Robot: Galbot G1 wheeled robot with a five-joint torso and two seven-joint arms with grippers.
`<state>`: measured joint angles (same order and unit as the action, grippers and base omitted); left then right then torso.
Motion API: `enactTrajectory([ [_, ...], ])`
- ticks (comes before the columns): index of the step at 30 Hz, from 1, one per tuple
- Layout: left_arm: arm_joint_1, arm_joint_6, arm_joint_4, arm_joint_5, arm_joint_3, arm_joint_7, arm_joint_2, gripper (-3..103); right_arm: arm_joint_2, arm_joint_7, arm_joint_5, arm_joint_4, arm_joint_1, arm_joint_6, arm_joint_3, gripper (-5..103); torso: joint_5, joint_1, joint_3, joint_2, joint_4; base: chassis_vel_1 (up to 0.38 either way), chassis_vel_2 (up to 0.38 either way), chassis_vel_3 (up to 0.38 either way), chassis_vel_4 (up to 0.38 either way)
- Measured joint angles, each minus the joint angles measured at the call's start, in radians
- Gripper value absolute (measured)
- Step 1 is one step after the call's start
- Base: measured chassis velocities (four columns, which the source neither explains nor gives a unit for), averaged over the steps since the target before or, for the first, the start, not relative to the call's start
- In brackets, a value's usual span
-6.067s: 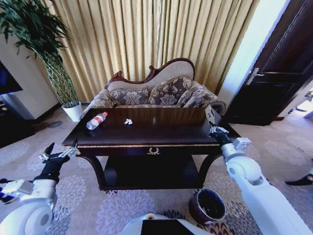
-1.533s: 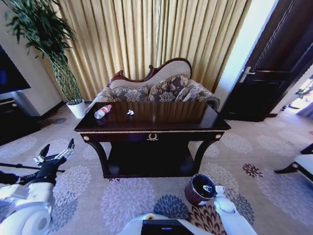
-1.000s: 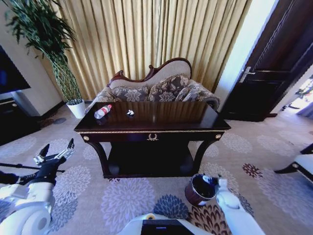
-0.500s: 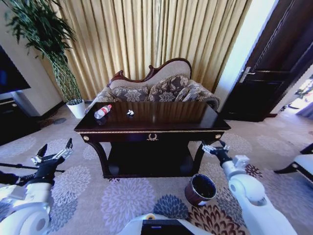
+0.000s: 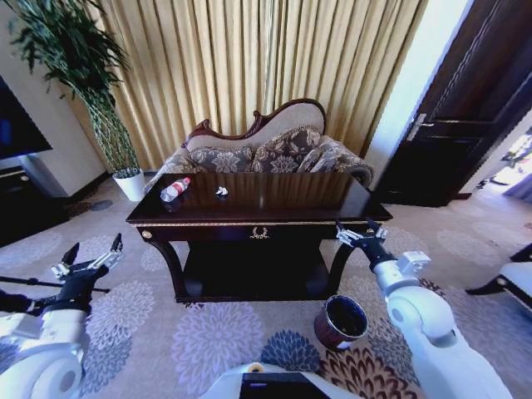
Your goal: Move to the front of the table and place the trash on the table into the trash bin.
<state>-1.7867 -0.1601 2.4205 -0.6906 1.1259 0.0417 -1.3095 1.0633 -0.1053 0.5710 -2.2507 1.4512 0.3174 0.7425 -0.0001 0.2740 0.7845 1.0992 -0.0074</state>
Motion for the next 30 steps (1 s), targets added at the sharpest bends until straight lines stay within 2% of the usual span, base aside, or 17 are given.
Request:
enactTrajectory([
  [9,-0.001,-0.002,-0.007,0.000,0.009,0.000,0.000,100,0.001,0.005,-0.001,0.014,-0.007,-0.006,-0.014,100,-0.0001,0.000,0.000,0.000,0.0000,-0.024,0.023,0.023,-0.020],
  [24,-0.007,0.001,-0.006,0.001,0.009,-0.001,-0.003,100,-0.003,0.004,-0.008,0.018,-0.007,-0.012,-0.032,100,-0.0002,0.000,0.000,0.000,0.0001,-0.157,0.151,0.147,-0.148],
  [30,-0.008,0.001,-0.005,0.001,0.009,-0.001,-0.004,100,-0.008,0.003,-0.008,0.005,0.000,-0.013,-0.043,100,-0.0001,0.001,0.000,0.000,-0.0002,-0.040,0.041,0.035,-0.038],
])
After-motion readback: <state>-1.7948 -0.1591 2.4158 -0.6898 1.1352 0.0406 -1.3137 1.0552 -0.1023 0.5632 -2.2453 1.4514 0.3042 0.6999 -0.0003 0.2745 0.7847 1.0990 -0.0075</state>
